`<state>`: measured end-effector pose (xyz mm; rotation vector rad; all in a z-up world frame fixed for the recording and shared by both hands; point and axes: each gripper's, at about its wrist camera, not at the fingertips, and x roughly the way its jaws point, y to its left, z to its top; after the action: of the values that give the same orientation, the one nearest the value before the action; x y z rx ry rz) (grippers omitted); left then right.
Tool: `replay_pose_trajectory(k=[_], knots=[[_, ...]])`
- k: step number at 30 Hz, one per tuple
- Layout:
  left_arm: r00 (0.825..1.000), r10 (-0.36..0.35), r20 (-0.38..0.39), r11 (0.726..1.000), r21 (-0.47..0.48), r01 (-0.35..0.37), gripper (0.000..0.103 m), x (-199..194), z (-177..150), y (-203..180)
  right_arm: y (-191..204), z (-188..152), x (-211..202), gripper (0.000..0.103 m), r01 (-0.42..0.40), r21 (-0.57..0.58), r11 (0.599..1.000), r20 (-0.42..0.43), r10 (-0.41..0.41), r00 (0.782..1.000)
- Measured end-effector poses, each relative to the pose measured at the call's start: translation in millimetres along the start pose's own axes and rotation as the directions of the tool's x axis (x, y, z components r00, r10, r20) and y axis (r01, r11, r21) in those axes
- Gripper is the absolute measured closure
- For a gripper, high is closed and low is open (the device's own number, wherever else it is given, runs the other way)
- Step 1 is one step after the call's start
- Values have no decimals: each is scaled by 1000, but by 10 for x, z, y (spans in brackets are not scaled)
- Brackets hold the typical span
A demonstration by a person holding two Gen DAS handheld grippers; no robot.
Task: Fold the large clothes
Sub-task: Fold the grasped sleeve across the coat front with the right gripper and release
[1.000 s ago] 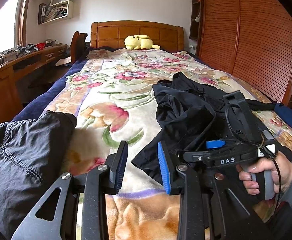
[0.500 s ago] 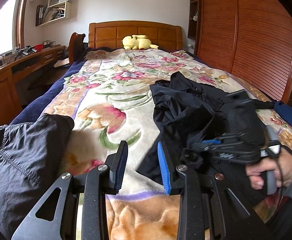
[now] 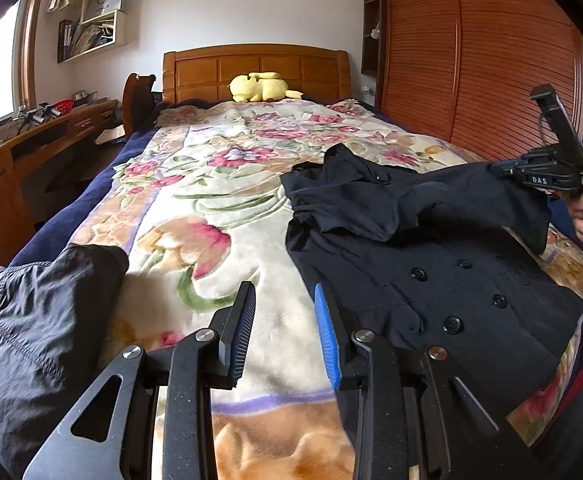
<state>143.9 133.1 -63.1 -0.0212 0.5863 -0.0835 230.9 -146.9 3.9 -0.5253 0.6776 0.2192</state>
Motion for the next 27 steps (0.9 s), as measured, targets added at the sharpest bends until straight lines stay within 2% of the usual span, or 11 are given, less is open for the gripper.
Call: replay_pose_trajectory(k=[2, 4, 6, 8, 9, 15, 20, 27], knots=[[1000, -9, 1, 1000, 0, 9, 71, 26, 42, -54, -187, -60, 91, 99, 59, 57, 997, -37, -57, 998], [1000, -23, 5, 1000, 0, 23, 71, 56, 98, -126, -289, -132, 182, 89, 80, 123, 989, -60, -73, 995], [999, -40, 9, 999, -1, 40, 71, 92, 154, -211, -329, -219, 269, 66, 54, 192, 980, -63, -42, 997], [999, -51, 9, 999, 0, 51, 71, 129, 199, -285, -304, -303, 352, 52, 29, 229, 973, -71, -13, 997], [998, -60, 9, 998, 3, 60, 71, 160, 227, -347, -308, -332, 397, 49, 24, 236, 972, -80, -5, 997], [995, -95, -11, 995, 33, 95, 71, 309, 290, -645, -357, -700, 667, 49, -38, 218, 975, -136, 69, 988], [993, -109, -45, 992, 61, 112, 71, 470, 292, -898, -606, -971, 863, 49, -75, 218, 973, -157, 111, 981], [989, -135, -62, 989, 55, 138, 71, 628, 350, -1127, -697, -1233, 840, 49, -83, 193, 978, -185, 120, 975]])
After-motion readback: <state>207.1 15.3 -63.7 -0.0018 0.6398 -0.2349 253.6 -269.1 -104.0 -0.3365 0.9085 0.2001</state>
